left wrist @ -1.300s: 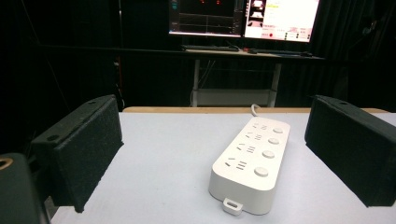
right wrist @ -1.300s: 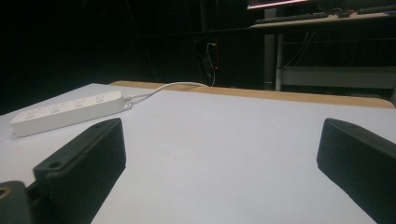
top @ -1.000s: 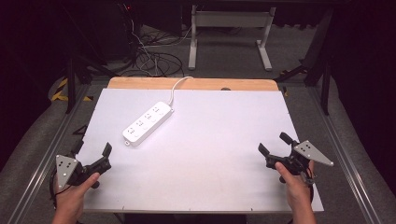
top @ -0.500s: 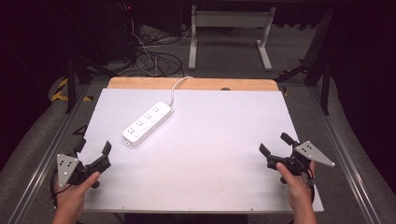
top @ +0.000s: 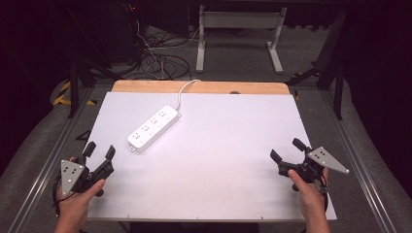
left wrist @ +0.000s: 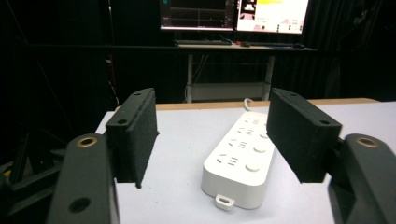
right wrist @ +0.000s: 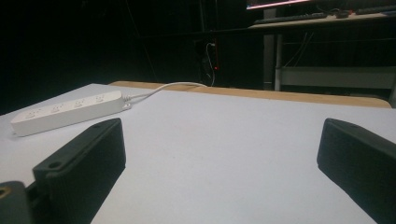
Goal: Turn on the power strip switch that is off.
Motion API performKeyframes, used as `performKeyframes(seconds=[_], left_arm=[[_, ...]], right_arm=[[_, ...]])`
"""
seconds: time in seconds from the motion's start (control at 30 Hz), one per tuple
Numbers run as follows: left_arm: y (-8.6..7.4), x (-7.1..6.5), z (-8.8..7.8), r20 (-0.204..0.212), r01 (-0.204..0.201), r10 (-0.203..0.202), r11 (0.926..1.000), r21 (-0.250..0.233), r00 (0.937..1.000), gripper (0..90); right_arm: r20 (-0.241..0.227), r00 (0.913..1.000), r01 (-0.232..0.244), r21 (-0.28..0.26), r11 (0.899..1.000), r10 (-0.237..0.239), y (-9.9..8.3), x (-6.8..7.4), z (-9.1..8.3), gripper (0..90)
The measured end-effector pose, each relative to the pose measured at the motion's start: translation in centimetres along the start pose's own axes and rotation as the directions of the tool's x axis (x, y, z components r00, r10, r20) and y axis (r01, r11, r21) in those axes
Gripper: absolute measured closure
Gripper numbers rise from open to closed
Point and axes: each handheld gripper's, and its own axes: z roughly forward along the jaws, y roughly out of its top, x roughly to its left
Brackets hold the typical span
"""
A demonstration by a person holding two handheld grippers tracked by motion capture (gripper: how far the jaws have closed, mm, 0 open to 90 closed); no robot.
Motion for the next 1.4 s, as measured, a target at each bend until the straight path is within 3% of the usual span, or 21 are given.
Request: performKeyframes(seconds=[0.2,0.3,0.4,0.57,0.63,0.73,0.9,1.0,1.17,1.4], left_arm=[[0.4,-0.1,-0.3,-0.012,-0.028,0.028,0.9995,-0.011,0.9995,50.5],[0.8,-0.2,-0.6,-0.004,0.027,-0.027,0.9996,-0.004,0.9996,68.6],[1.1,-0.3,-0.6,0.001,0.059,-0.059,0.9979,0.024,0.9982,74.3],[1.4,-0.8,-0.6,-0.034,0.002,-0.002,0.9998,0.022,0.9994,85.0],[1.6,-0.9,-0.7,-0.049,-0.018,0.019,0.9998,0.009,0.9986,87.1],[2.2,-0.9,-0.9,-0.067,-0.014,0.014,0.9999,0.007,0.9977,89.9],[3.1,-0.5,-0.8,-0.083,0.021,-0.019,0.9995,0.025,0.9963,90.0],[3.9,-0.3,-0.1,-0.077,0.049,-0.045,0.9978,0.044,0.9960,90.0],[4.9,-0.7,1.1,-0.040,0.056,-0.053,0.9934,0.100,0.9978,90.0],[8.1,-1.3,3.3,-0.011,-0.037,0.039,0.9905,0.133,0.9992,90.0]], right_arm=[[-0.005,1.0000,-0.003,-0.002,1.000,0.003,0.0,-0.1,-0.1,2.0],[-0.007,0.9999,-0.008,-0.001,1.000,0.008,0.0,-0.1,-0.1,2.0],[-0.008,0.9999,-0.009,-0.001,1.000,0.009,0.0,-0.1,-0.2,2.2],[-0.002,0.9998,-0.020,-0.002,1.000,0.020,0.0,-0.4,-0.6,2.1],[-0.005,0.9998,-0.019,0.000,1.000,0.019,0.0,-0.4,-0.6,2.2],[-0.008,0.9998,-0.016,-0.004,1.000,0.016,0.0,-0.3,-0.6,2.1],[-0.005,0.9999,-0.010,-0.002,1.000,0.010,0.1,-0.3,-0.6,1.9],[-0.009,0.9999,-0.007,0.013,1.000,0.007,-0.1,-0.2,-0.7,1.9],[-0.017,0.9998,0.004,0.029,1.000,-0.004,-0.2,-0.2,-0.3,2.0],[-0.026,0.9996,0.011,0.041,0.999,-0.010,-0.3,-0.2,-0.2,2.3]])
